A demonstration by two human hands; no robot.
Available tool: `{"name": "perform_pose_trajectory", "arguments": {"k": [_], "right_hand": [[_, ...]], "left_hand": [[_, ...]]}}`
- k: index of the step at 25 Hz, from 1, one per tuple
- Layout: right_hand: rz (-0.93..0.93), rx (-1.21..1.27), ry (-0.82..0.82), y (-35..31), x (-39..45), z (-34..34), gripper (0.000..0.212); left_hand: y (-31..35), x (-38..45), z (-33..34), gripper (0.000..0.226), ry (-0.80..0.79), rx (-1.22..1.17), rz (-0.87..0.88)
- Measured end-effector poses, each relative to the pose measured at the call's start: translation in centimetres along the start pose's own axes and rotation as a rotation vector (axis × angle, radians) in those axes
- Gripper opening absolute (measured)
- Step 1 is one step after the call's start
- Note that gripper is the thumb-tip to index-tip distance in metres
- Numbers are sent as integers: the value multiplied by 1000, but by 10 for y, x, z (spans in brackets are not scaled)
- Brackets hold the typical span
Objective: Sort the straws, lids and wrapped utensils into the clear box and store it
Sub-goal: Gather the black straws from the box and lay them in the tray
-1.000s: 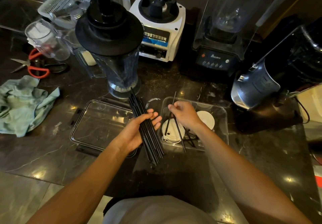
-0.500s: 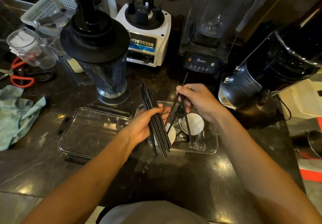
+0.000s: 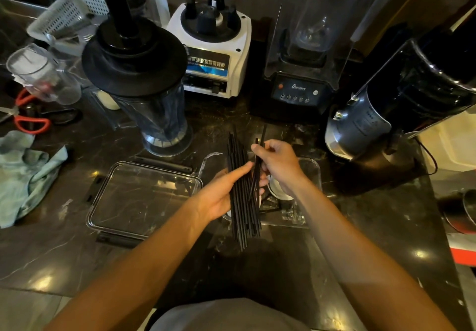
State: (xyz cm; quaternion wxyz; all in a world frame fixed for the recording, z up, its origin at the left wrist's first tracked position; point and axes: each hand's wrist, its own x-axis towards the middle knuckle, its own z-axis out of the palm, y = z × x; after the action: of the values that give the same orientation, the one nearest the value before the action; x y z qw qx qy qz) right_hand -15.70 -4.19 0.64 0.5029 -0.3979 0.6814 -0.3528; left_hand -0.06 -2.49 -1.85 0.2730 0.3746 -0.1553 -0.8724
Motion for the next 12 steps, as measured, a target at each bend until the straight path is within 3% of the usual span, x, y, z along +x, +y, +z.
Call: {"name": "perform_pose_trajectory", "arguments": {"k": [12], "right_hand": [[19,53,74,14,8,-21,24]], "left_hand": [[-2,7,14,38,29,175,-21]]}}
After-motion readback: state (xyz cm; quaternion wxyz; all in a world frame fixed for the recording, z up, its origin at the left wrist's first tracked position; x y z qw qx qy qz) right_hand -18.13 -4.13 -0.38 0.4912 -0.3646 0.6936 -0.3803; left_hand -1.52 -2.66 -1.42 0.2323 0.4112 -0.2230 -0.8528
